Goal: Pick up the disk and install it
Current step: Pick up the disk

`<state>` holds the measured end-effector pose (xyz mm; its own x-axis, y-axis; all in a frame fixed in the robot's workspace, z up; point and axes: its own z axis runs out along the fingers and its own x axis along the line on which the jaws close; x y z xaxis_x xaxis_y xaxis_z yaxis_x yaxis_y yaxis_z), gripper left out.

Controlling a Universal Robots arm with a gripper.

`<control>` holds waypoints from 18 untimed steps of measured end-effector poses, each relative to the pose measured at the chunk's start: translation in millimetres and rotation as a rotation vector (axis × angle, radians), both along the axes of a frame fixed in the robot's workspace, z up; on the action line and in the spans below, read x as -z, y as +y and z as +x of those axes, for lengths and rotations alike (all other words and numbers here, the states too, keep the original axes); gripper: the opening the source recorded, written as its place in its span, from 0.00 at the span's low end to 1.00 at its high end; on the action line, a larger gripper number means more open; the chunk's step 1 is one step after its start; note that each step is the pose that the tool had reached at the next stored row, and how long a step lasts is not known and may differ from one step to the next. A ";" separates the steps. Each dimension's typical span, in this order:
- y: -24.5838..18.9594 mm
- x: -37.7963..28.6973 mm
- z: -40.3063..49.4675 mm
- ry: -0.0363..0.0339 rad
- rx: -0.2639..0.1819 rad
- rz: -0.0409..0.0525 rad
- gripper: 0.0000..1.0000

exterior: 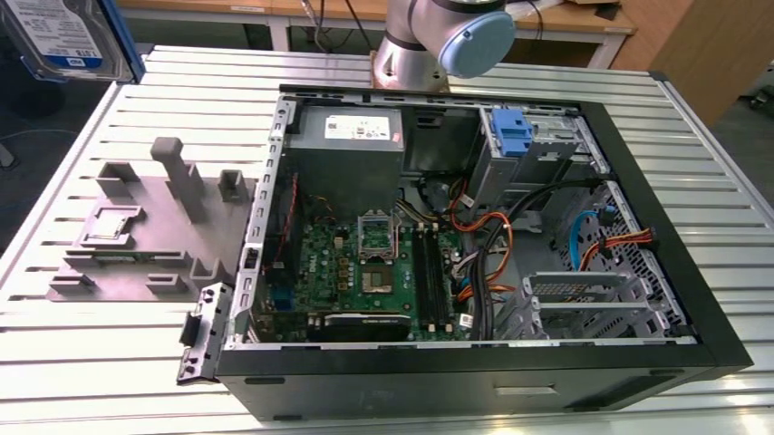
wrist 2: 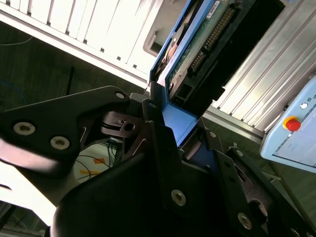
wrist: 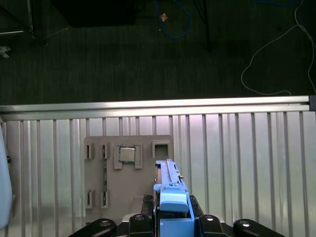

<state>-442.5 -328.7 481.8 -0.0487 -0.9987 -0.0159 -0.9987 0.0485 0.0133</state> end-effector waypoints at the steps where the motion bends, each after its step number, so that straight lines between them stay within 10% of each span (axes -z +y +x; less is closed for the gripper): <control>1: 0.0 0.0 0.0 -0.0001 0.000 0.0001 0.37; 18: 0.0 -0.1 2.2 -0.0001 0.000 0.0000 0.37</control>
